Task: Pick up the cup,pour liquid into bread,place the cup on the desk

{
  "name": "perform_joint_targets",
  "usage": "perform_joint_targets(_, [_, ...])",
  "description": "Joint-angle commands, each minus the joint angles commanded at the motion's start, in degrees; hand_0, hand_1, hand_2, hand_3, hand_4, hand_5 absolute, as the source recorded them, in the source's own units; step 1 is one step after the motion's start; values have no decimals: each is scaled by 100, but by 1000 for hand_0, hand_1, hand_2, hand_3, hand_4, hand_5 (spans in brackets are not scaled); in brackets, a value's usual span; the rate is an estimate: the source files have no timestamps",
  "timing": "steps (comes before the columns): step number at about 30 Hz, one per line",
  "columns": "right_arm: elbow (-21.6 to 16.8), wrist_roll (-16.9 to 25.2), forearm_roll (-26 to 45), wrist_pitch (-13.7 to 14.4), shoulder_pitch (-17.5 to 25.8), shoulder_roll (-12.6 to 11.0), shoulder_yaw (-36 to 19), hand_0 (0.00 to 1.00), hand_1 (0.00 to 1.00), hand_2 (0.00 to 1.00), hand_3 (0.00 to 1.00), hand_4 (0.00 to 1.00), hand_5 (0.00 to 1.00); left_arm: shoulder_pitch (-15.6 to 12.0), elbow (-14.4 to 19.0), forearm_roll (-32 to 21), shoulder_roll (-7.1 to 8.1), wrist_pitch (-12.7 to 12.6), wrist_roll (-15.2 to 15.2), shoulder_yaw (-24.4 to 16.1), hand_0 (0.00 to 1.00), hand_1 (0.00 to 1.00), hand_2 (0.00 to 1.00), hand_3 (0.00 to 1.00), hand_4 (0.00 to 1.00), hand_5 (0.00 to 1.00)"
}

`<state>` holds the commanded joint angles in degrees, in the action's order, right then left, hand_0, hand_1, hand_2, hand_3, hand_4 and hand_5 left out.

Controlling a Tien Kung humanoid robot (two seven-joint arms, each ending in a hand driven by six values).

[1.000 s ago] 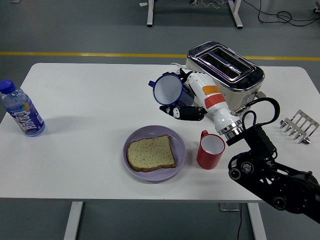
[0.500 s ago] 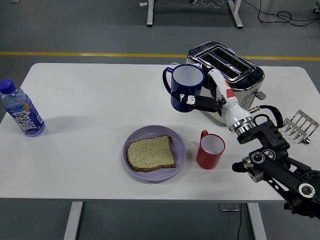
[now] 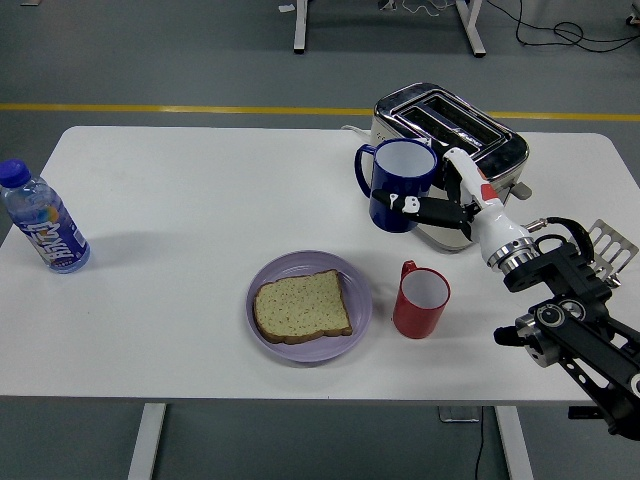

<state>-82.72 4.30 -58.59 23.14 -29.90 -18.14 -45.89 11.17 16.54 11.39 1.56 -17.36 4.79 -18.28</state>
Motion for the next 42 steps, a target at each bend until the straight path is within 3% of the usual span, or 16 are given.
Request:
perform_joint_targets(14, [-202,6,-282,102,735,-462,-824,419,312,450,464,748,2,-7,1,-38,-6,5,-23,31,683,691,696,548,254,998])
perform_joint_targets(19, [-242,68,-410,264,1058,-591,-1178,418,314,451,464,748,2,-8,0,-9,-5,11,-14,16,683,691,696,548,254,998])
perform_joint_targets(28, [-176,391,-581,549,1655,-595,-1831,416,315,452,464,747,2,-13,0,104,-37,17,30,-49,683,691,695,547,254,998])
perform_joint_targets(42, [-87,588,-856,753,2227,-522,-2328,417,315,452,466,746,2,-24,-2,158,-53,20,44,-85,683,689,695,548,253,998])
